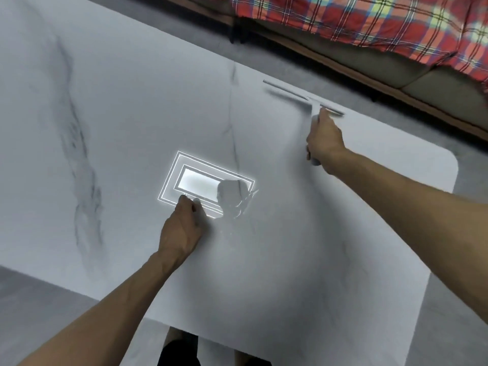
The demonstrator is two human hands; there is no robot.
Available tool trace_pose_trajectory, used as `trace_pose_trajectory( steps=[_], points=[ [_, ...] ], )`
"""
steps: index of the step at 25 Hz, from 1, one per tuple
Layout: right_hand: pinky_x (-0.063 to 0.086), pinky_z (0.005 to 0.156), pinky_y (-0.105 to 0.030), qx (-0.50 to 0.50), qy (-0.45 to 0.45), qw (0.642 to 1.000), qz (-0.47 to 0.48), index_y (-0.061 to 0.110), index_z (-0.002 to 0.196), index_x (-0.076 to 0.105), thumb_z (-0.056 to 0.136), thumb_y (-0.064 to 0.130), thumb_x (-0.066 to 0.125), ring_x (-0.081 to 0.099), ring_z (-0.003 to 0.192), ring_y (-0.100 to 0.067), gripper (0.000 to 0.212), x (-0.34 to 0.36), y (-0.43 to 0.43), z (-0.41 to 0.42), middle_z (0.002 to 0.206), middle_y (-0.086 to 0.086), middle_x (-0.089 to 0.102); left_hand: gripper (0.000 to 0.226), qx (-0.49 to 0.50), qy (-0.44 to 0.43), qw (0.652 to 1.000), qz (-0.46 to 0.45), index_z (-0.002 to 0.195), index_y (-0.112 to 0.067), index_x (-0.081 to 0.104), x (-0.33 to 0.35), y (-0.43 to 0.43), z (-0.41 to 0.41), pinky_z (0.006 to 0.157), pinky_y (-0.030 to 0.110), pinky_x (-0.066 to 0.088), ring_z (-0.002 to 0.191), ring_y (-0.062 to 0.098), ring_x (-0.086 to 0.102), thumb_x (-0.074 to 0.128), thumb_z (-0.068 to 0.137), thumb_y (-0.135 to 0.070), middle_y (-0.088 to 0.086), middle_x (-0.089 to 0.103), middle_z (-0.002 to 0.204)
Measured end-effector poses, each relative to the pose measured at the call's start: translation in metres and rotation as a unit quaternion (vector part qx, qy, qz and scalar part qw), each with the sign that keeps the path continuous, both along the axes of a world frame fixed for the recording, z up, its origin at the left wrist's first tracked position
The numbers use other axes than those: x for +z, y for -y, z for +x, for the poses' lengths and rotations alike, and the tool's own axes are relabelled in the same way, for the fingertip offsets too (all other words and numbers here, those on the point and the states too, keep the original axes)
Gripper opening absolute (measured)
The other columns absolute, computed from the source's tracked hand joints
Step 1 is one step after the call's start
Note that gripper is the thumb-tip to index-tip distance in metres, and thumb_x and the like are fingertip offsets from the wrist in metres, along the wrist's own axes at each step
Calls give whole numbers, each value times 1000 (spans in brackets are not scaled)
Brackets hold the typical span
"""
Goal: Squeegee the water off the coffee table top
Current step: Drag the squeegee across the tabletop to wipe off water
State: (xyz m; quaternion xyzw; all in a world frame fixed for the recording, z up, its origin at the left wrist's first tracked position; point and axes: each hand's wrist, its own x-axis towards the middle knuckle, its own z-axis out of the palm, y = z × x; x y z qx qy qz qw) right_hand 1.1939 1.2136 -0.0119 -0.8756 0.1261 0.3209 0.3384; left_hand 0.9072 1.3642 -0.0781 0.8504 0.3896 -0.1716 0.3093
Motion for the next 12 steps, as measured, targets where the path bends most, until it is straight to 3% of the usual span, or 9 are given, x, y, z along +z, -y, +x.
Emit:
trace_pose_trajectory(
  steps=[2, 4, 5, 7, 10, 12],
  points=[
    [37, 41, -27, 77, 23, 996, -43, 32, 144, 28, 99, 14, 23, 48, 54, -25, 48, -14, -13, 2, 104, -12, 49, 14, 7, 0, 1000, 22, 94, -13, 43, -1, 3, -22, 63, 33, 34, 71, 25, 46, 44, 86, -2, 7, 53, 93],
    [45, 44, -33, 165, 50, 982, -76, 35, 151, 11, 98, 12, 27, 56, 68, -32, 59, -21, -9, -26, 107, -14, 52, 21, 4, -33, 999, 12, 97, -8, 45, -2, 11, -38, 64, 37, 36, 76, 29, 46, 46, 80, 4, 15, 50, 105],
    [51, 55, -38, 217, 63, 970, -85, 34, 152, 8, 100, 15, 28, 58, 78, -35, 59, -23, 1, -47, 108, -16, 55, 26, -8, -55, 998, 6, 100, -6, 46, -4, 16, -43, 64, 38, 37, 78, 31, 46, 46, 76, 6, 19, 48, 110],
    [48, 77, -38, 306, 82, 944, -89, 34, 152, 8, 102, 22, 30, 58, 87, -35, 56, -28, 36, -89, 102, -18, 60, 33, -42, -85, 995, -6, 106, -2, 47, -7, 24, -48, 67, 39, 38, 86, 36, 47, 46, 74, 7, 22, 42, 121],
    [40, 67, -31, 355, 87, 927, -78, 39, 151, 10, 104, 29, 29, 55, 63, -23, 52, -24, 102, -135, 75, -5, 59, 37, -66, -100, 993, -14, 115, 2, 46, -7, 28, -48, 86, 44, 43, 116, 47, 44, 48, 78, 4, 25, 37, 133],
    [37, 58, -28, 365, 68, 923, -101, 45, 150, 8, 104, 32, 27, 51, 56, -11, 52, -17, 143, -152, 66, 7, 54, 36, -67, -101, 992, -19, 118, 2, 45, -3, 29, -49, 91, 45, 43, 121, 46, 43, 46, 81, 4, 24, 39, 132]
  ],
)
